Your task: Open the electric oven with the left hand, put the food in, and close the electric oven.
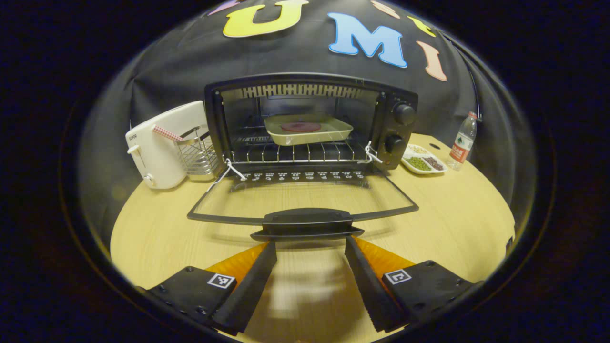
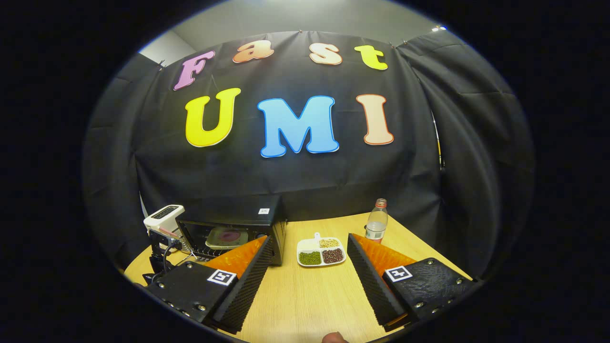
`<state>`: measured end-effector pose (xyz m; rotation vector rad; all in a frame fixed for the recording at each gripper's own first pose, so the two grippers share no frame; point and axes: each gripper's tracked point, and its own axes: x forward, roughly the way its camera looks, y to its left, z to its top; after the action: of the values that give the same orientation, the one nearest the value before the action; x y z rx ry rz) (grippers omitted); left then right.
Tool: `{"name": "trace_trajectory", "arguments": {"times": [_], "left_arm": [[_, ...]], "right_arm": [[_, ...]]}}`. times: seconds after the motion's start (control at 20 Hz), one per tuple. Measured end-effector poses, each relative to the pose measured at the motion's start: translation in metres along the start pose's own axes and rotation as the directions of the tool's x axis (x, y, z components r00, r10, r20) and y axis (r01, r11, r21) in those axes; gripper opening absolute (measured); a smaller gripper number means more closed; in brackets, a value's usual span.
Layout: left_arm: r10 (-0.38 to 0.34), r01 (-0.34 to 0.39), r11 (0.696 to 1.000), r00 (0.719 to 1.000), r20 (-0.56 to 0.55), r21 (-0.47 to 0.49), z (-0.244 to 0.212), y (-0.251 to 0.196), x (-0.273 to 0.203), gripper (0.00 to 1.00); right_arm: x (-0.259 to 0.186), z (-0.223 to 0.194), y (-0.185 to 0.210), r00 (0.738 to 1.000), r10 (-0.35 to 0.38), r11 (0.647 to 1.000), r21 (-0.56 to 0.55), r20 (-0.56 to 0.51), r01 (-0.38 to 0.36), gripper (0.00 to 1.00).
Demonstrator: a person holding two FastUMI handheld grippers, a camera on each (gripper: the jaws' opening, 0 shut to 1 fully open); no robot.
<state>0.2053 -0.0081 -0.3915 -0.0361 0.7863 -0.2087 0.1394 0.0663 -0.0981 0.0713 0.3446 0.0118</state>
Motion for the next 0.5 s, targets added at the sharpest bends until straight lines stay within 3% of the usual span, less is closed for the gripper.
{"name": "trace_trajectory", "arguments": {"times": [0.2, 0.5], "left_arm": [[-0.012, 0.014, 0.998, 0.999, 0.030, -0.063, 0.014, -0.001, -0.013, 1.00], [-0.009, 0.010, 1.000, 0.989, 0.146, -0.010, 0.043, -0.003, -0.032, 1.00]], "right_arm": [[0.007, -0.004, 0.017, 0.999, 0.034, 0.999, -0.008, -0.018, -0.034, 0.98], [0.013, -0.007, 0.035, 0.997, 0.066, 0.998, -0.006, -0.025, -0.067, 0.98]]}}
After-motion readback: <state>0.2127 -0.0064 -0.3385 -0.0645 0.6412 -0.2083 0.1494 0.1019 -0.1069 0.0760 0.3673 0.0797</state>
